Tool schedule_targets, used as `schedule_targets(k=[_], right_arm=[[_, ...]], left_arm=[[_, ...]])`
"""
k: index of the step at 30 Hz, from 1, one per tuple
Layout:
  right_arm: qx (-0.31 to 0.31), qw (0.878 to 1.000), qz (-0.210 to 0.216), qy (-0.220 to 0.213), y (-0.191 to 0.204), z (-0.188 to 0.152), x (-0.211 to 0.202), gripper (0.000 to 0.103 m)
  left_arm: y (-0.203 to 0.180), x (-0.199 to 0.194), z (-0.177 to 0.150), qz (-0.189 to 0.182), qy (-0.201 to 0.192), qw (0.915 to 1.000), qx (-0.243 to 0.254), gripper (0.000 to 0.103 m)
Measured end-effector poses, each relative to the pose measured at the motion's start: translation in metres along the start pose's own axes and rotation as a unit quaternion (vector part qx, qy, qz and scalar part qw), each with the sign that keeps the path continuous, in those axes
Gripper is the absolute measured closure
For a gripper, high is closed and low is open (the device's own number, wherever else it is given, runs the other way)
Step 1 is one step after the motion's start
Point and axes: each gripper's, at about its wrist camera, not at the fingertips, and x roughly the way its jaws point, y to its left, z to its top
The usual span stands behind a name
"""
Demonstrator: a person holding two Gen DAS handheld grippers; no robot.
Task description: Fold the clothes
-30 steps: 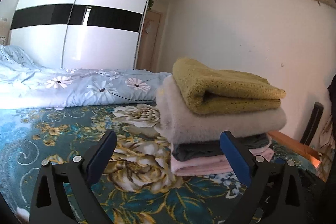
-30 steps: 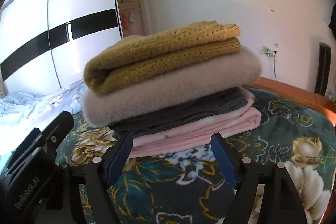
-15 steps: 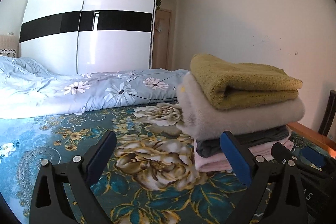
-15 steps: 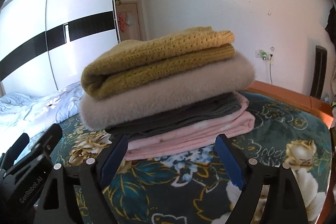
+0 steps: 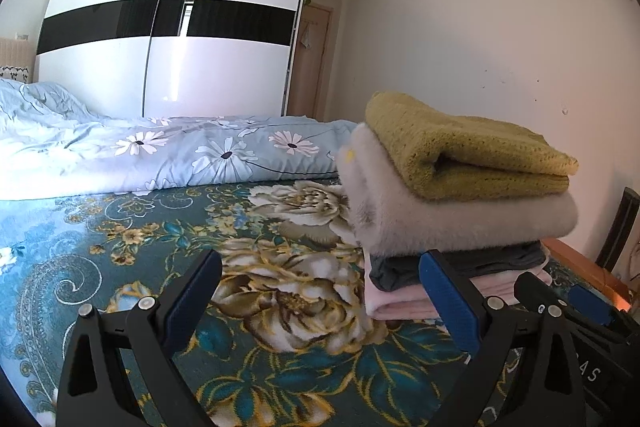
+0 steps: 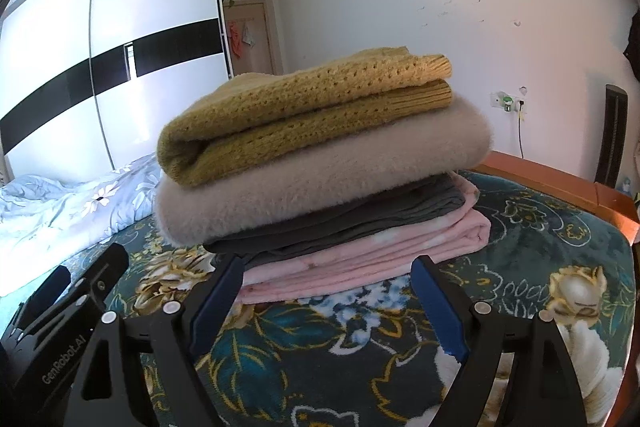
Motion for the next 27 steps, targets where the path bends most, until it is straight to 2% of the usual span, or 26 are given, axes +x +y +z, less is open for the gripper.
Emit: schedule_targets(k=[8, 16, 27], right_arm=[[0.003, 1.000, -0.003, 0.001, -0.0017, -0.0002, 0.0002, 0.013], [-0.006, 1.000, -0.009, -0.004, 0.0012, 0.0008, -0.0009, 0.013], [-0.002, 1.000, -0.013, -0.002, -0.0012, 0.0026, 0.0012, 0.013]], left_arm=[[-0.0036, 0.0009, -0.0011, 0.016, 0.003, 0.9998, 0.012, 0.004], [-0.0002, 0.0009, -0.0019, 0.013, 0.004, 0.9999, 0.003, 0.004], [-0.0039, 0.0025, -0.0043, 0.019, 0.006, 0.9997, 0.014, 0.004]])
